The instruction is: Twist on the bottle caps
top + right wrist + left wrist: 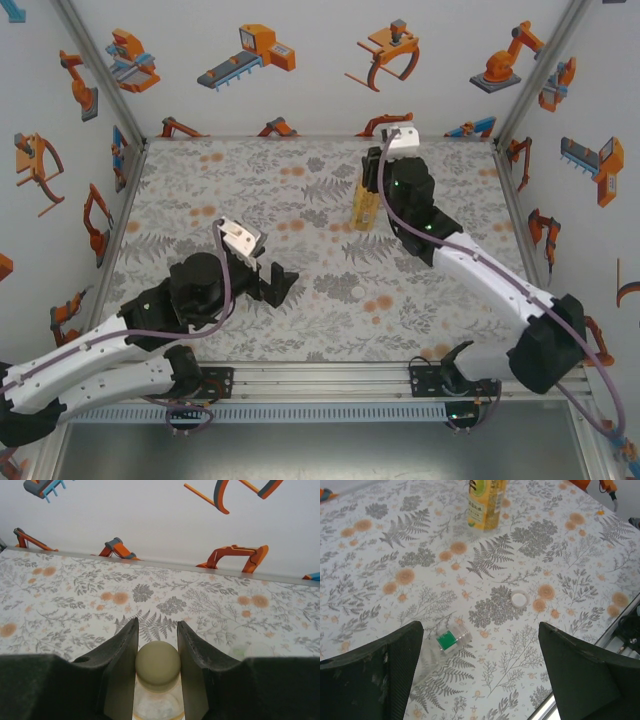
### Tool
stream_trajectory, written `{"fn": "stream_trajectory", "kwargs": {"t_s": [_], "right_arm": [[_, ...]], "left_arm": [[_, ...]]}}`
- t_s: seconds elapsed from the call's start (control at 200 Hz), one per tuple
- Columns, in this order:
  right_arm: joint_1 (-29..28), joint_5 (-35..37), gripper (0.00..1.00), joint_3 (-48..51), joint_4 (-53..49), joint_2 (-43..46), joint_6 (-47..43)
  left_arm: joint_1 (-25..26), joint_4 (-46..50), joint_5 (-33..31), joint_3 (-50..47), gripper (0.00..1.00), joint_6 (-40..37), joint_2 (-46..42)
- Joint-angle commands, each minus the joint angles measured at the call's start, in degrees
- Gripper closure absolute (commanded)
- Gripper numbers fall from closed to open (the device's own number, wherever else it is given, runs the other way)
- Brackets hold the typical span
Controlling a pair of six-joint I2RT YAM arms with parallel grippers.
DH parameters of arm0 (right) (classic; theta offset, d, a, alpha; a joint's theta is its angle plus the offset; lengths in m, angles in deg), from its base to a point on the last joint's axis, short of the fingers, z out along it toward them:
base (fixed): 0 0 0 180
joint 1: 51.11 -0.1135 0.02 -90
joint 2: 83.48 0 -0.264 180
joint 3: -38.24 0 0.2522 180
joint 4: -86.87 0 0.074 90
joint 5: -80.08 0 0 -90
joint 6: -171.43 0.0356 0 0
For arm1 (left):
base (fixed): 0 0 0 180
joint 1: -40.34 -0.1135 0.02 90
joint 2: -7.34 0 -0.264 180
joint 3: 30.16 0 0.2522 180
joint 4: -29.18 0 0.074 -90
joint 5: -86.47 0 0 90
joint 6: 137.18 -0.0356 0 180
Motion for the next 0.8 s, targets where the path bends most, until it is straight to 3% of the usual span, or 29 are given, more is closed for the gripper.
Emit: {"fn": "stream_trajectory", "kwargs": {"t_s": [0.0, 0.3, 0.661, 0.796], "right_arm": [[2.24, -4.42, 1.00, 0.17, 9.95, -3.49, -1.72], [6.97, -9.82, 1.00, -3.25, 15.44, -14.99, -2.75], [7.77, -11.65, 1.00, -2.05, 17.05, -18.29, -3.41], [7.74, -11.80, 0.78, -1.36, 17.23, -18.22, -3.32]], "left_arm": [[-0.68, 3.28, 1.82, -0.73, 0.12, 3.11, -0.43], [-1.30, 4.03, 1.88, -2.01, 0.12, 4.77, 0.10], [-1.79, 2.71, 1.47, -4.06, 0.12, 6.33, 0.24], [-2.00, 2.93, 1.53, -4.26, 0.12, 6.33, -0.09]]}}
